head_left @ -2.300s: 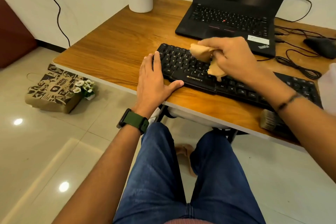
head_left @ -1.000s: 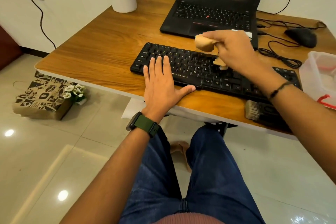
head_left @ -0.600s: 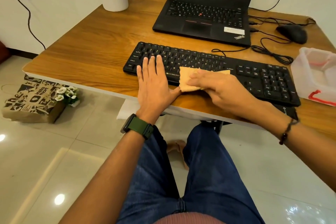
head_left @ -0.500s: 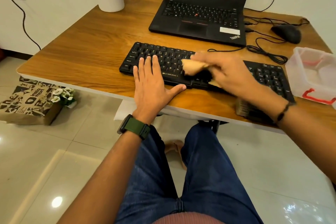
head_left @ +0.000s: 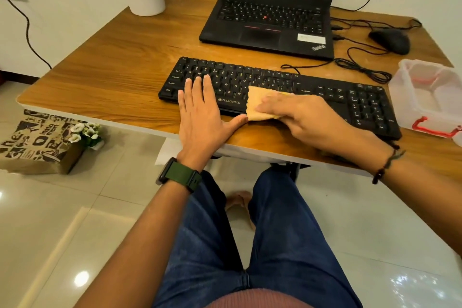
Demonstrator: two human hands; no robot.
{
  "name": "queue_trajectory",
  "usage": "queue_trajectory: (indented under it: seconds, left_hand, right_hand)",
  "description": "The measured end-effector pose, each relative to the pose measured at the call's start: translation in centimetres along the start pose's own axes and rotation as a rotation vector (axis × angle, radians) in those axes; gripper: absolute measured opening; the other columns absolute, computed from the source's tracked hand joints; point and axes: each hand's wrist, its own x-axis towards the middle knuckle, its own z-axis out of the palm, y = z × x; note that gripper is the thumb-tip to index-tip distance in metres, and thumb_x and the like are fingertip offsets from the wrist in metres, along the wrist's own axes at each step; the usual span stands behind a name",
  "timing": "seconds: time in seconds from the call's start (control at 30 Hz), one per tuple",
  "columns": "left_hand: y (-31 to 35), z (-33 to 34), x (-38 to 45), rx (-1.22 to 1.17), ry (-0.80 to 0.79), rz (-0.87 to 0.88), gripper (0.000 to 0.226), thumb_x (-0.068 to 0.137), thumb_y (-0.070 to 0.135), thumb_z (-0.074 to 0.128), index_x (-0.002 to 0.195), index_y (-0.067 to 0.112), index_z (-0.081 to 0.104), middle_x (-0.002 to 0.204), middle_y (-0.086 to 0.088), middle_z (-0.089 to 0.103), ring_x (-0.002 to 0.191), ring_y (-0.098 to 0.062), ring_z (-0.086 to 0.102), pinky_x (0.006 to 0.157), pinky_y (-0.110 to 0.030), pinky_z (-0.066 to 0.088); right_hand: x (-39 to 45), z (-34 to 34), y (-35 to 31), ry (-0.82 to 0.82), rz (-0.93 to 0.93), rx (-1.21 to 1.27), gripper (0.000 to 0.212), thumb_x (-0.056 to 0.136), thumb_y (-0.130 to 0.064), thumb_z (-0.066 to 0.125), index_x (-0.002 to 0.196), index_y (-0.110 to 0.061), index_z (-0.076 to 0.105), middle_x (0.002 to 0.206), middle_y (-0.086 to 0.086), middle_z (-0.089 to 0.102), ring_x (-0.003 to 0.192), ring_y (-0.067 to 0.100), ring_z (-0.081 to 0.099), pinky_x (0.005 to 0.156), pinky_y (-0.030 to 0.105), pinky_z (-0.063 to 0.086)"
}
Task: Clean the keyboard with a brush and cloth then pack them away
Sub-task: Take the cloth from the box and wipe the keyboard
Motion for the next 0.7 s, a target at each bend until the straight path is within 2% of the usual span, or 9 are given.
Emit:
queue_trajectory:
  seconds: [0.07, 0.13, 0.23, 0.3, 0.43, 0.5, 0.63, 0.7]
  left_hand:
    - [0.2, -0.2, -0.1, 0.016, 0.002, -0.001, 0.107, 0.072, 0.070, 0.052, 0.146, 0.006, 0.008, 0.153, -0.017, 0.013, 0.143, -0.030, 0.001, 0.115, -0.043, -0.001]
    - [0.8, -0.4, -0.1, 0.044, -0.004, 0.027, 0.109, 0.071, 0.072, 0.051, 0.146, 0.006, 0.010, 0.153, -0.018, 0.013, 0.143, -0.032, 0.002, 0.114, -0.046, 0.000]
    - [2.8, -0.3, 0.1, 0.092, -0.032, 0.112, 0.112, 0.069, 0.076, 0.049, 0.146, 0.006, 0.007, 0.153, -0.018, 0.010, 0.142, -0.033, 0.001, 0.114, -0.047, -0.001]
    - [4.5, 0.2, 0.3, 0.080, -0.050, 0.157, 0.112, 0.070, 0.076, 0.048, 0.146, 0.006, 0.007, 0.153, -0.018, 0.010, 0.142, -0.033, 0.001, 0.114, -0.047, -0.001]
    - [6.4, 1.5, 0.1, 0.080, -0.048, 0.198, 0.109, 0.072, 0.076, 0.046, 0.146, 0.005, 0.009, 0.153, -0.018, 0.012, 0.142, -0.032, 0.003, 0.114, -0.047, -0.001]
    - [6.3, 1.7, 0.0, 0.080, -0.022, 0.200, 0.109, 0.071, 0.076, 0.046, 0.145, 0.003, 0.012, 0.152, -0.019, 0.015, 0.142, -0.033, 0.006, 0.114, -0.047, -0.001]
    - [6.1, 2.0, 0.1, 0.062, -0.005, 0.214, 0.110, 0.070, 0.075, 0.050, 0.144, 0.000, 0.018, 0.150, -0.021, 0.021, 0.141, -0.035, 0.011, 0.114, -0.047, 0.001]
    - [6.1, 2.1, 0.0, 0.070, 0.019, 0.210, 0.111, 0.068, 0.076, 0.051, 0.142, -0.002, 0.022, 0.148, -0.023, 0.025, 0.140, -0.037, 0.016, 0.114, -0.048, 0.005]
  right_hand:
    - [0.0, -0.9, 0.0, 0.046, 0.015, 0.047, 0.043, 0.090, -0.001, 0.049, 0.130, -0.017, 0.052, 0.133, 0.006, 0.054, 0.126, 0.022, 0.047, 0.105, 0.028, 0.030]
    - [1.1, -2.1, 0.9, 0.161, 0.094, 0.100, 0.042, 0.090, -0.003, 0.050, 0.130, -0.017, 0.052, 0.129, 0.009, 0.058, 0.118, 0.023, 0.053, 0.099, 0.024, 0.035]
    - [4.0, -3.1, 3.6, 0.296, 0.207, 0.085, 0.042, 0.092, -0.003, 0.047, 0.130, -0.020, 0.053, 0.130, 0.006, 0.057, 0.120, 0.021, 0.051, 0.100, 0.021, 0.033]
    - [5.4, -2.8, 5.2, 0.256, 0.244, -0.029, 0.043, 0.093, -0.003, 0.044, 0.131, -0.022, 0.052, 0.130, 0.006, 0.057, 0.121, 0.024, 0.050, 0.103, 0.027, 0.032]
    - [5.4, -1.1, 5.8, 0.023, 0.214, -0.136, 0.043, 0.094, -0.007, 0.042, 0.134, -0.023, 0.048, 0.133, 0.007, 0.054, 0.121, 0.028, 0.050, 0.101, 0.038, 0.038]
    - [4.0, -0.8, 4.9, 0.028, 0.141, -0.133, 0.043, 0.092, -0.007, 0.044, 0.133, -0.022, 0.050, 0.133, 0.005, 0.055, 0.121, 0.028, 0.050, 0.100, 0.041, 0.041]
    - [-0.2, -0.7, 2.5, 0.003, 0.039, -0.068, 0.044, 0.089, -0.001, 0.050, 0.129, -0.017, 0.054, 0.134, 0.005, 0.053, 0.129, 0.024, 0.045, 0.108, 0.043, 0.034]
    - [-1.9, -1.1, 1.9, -0.020, -0.037, -0.020, 0.044, 0.085, 0.003, 0.052, 0.125, -0.013, 0.057, 0.130, 0.009, 0.057, 0.126, 0.025, 0.047, 0.108, 0.039, 0.032]
